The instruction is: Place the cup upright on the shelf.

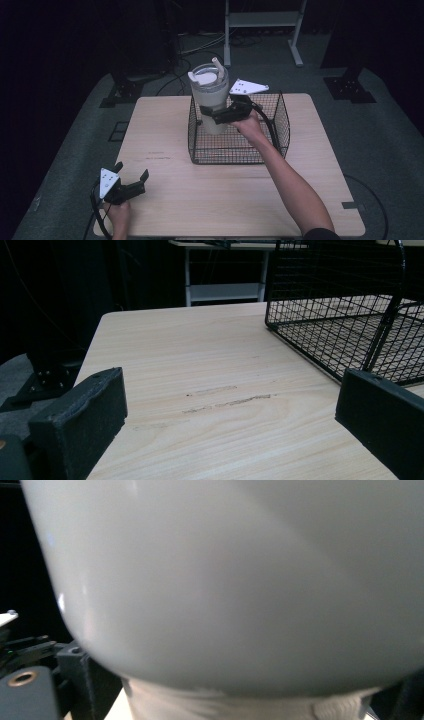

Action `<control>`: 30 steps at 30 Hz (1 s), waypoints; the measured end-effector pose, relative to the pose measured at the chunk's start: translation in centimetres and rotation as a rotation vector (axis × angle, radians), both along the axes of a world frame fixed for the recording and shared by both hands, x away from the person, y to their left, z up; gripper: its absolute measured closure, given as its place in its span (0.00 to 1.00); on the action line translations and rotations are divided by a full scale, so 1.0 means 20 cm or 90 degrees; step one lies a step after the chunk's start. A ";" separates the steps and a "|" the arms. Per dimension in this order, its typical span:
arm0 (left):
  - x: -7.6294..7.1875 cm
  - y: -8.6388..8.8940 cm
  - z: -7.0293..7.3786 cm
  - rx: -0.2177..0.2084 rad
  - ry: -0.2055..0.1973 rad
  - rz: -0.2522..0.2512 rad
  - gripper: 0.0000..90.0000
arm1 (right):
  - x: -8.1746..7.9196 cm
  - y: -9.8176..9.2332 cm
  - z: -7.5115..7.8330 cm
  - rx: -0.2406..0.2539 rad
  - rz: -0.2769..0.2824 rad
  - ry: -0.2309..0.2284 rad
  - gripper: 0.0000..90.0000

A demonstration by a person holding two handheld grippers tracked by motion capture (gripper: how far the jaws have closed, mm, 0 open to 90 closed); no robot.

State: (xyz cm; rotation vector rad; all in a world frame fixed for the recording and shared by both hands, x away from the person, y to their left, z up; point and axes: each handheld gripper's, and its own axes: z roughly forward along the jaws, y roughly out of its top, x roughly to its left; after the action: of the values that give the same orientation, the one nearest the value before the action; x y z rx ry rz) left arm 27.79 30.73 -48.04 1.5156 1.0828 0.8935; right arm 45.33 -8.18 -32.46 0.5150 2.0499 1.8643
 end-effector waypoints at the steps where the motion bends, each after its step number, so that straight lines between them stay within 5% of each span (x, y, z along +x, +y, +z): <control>1: 0.00 0.00 0.00 0.000 -0.001 0.000 0.00 | 0.02 0.00 -0.01 0.003 0.000 0.002 0.08; 16: 0.00 0.00 0.00 -0.002 -0.002 0.001 0.00 | 0.21 0.06 -0.16 0.000 -0.001 0.056 0.08; 30: 0.00 0.01 0.00 -0.005 -0.003 -0.001 0.00 | 0.29 0.08 -0.29 -0.006 0.013 0.100 0.08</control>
State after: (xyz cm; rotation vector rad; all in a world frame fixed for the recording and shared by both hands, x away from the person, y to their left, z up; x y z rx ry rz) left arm 27.71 30.84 -48.02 1.5072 1.0796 0.8912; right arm 51.18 -6.50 -38.29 0.6589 2.1694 1.8792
